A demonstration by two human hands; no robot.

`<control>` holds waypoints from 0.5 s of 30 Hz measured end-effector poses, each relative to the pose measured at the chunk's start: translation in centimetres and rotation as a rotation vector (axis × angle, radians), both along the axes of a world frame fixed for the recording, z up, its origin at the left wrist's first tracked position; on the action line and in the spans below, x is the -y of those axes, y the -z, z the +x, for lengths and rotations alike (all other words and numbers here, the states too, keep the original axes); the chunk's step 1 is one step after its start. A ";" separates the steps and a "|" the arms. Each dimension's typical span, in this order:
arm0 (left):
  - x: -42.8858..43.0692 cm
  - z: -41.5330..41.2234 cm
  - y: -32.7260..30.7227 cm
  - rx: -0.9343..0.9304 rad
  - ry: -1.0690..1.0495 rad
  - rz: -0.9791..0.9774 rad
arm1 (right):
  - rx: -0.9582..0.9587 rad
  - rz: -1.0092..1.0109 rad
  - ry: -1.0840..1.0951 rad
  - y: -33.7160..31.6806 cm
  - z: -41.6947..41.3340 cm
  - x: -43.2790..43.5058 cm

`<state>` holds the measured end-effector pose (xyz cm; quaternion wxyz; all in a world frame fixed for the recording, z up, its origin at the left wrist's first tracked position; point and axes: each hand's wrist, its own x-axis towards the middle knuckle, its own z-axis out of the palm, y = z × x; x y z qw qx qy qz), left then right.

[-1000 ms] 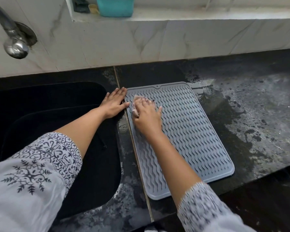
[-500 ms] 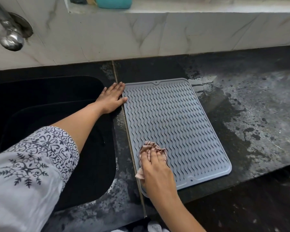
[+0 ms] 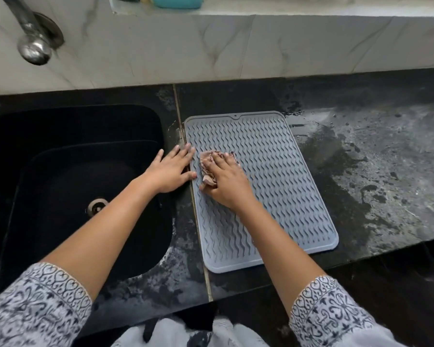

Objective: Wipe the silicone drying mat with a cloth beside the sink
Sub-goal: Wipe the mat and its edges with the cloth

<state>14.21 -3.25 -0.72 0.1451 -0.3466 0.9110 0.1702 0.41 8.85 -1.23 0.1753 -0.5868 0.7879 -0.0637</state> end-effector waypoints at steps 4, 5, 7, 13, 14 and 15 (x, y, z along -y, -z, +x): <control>-0.1 0.0 0.3 -0.020 -0.017 0.036 | -0.045 -0.057 0.006 -1.4 1.7 -1.9; -0.1 0.0 0.4 -0.023 -0.020 0.043 | -0.056 -0.073 0.004 -1.8 2.3 -3.1; 0.0 0.0 0.6 -0.035 -0.029 0.074 | -0.061 -0.054 -0.001 -2.1 3.7 -6.5; 0.0 -0.1 1.3 -0.093 -0.072 0.128 | -0.127 0.038 -0.059 -3.5 6.6 -15.3; 0.0 -0.1 1.3 -0.093 -0.071 0.136 | -0.077 0.061 -0.059 -4.5 6.4 -15.2; 0.0 -0.1 1.2 -0.093 -0.069 0.144 | 0.002 0.079 -0.052 -5.6 5.9 -14.5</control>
